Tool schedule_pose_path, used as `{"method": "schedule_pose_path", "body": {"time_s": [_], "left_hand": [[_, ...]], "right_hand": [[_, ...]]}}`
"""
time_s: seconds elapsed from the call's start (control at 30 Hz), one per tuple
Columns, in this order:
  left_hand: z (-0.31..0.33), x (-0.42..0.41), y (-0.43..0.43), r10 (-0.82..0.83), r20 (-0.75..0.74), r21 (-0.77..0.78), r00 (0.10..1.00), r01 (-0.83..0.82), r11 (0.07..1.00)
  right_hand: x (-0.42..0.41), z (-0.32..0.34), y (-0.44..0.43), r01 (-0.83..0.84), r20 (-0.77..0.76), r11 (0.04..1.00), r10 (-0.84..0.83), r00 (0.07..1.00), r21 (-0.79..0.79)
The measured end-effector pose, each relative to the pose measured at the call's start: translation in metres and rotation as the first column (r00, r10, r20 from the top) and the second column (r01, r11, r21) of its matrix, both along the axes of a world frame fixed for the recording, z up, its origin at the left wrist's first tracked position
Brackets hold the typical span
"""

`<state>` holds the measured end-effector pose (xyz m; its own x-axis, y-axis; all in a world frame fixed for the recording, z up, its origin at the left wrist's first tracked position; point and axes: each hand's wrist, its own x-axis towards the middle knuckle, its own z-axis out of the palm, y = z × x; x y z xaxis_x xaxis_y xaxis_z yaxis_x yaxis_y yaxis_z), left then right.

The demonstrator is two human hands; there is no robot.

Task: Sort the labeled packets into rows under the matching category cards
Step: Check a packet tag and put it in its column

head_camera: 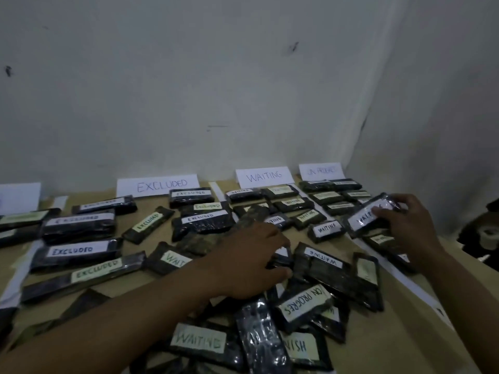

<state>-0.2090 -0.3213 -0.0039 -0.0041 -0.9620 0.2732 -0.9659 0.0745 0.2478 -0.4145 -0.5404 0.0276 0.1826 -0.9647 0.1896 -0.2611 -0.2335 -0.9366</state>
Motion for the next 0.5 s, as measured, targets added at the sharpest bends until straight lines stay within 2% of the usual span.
{"method": "schedule_pose_path", "body": {"time_s": [0.07, 0.17, 0.27, 0.37, 0.5], "left_hand": [[0.0, -0.011, -0.022, -0.06, 0.074, 0.048, 0.995, 0.056, 0.997], [-0.005, -0.022, -0.048, -0.109, 0.163, 0.158, 0.981, 0.083, 0.984], [-0.014, -0.025, -0.056, -0.137, 0.159, 0.243, 0.978, 0.096, 0.965], [-0.017, -0.025, -0.056, -0.126, 0.076, 0.279, 0.989, 0.1, 0.955], [-0.014, -0.026, -0.057, -0.127, 0.052, 0.261, 0.991, 0.109, 0.959]], "right_hand": [[-0.007, -0.015, -0.006, -0.011, -0.024, 1.0, 0.011, 1.0, 0.01], [-0.007, -0.039, -0.011, -0.088, -0.028, 0.99, 0.092, 0.995, 0.115], [-0.007, -0.056, -0.015, -0.111, -0.081, 0.975, 0.128, 0.988, 0.193], [-0.007, -0.058, -0.019, -0.104, -0.143, 0.983, 0.126, 0.982, 0.154], [-0.006, -0.059, -0.025, -0.092, -0.391, 0.995, 0.098, 0.915, 0.036]]}}
